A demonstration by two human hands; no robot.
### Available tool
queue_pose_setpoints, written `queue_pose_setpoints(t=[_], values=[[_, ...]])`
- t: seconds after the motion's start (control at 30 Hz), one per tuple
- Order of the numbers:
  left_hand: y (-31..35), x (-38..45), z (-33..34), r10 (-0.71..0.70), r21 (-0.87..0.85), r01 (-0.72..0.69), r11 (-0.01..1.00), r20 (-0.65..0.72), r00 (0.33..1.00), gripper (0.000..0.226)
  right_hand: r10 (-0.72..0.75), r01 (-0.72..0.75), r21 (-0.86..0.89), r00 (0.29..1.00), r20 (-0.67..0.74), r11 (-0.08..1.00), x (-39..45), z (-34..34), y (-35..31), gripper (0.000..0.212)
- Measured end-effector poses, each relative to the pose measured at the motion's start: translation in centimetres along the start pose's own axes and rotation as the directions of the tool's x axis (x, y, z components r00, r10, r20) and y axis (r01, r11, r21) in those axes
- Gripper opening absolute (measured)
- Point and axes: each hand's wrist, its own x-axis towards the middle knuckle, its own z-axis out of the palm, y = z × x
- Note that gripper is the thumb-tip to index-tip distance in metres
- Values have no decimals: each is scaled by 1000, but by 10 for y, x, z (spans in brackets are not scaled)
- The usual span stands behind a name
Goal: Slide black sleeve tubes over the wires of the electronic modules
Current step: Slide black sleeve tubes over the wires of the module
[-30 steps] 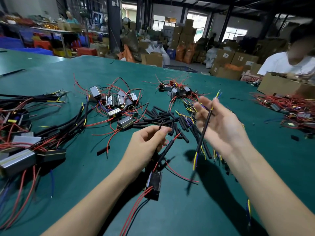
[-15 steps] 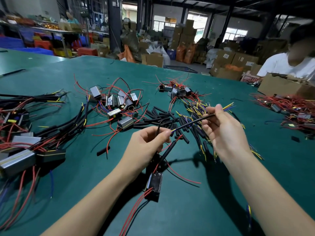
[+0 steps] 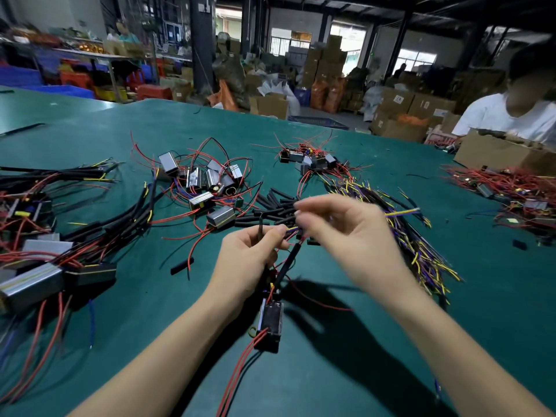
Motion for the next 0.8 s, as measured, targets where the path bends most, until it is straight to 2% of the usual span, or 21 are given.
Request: queue_pose_setpoints(t=[0.07,0.1,0.13,0.3,0.47,0.67,0.73,0.8], values=[[1,-1,0,36,18,-37,999,40,999,28,-153,156,-432,987,42,888,-4,3,13,9],[1,-2,0,49,23,-50,998,54,997,27,-172,172,-537,984,51,826,-4,2,16,6],[1,-1,0,59,22,-61,998,63,996,26,-170,172,-572,984,57,802,-4,1,18,4],[2,1,0,82,-62,-74,995,146,986,30,-191,200,-445,979,65,873,-4,0,21,6],[0,3,0,101,-60,-94,994,137,985,22,37,-47,-116,995,-93,992,-7,9,24,12],[4,-3,3,202,128,-222,967,158,967,20,227,-217,83,964,-142,973,-7,15,30,17],[4,-5,5,236,183,-263,947,158,959,17,229,-221,78,966,-117,972,-6,12,30,18],[4,-7,7,235,158,-258,953,152,960,19,195,-191,60,978,-75,980,-4,8,26,18]])
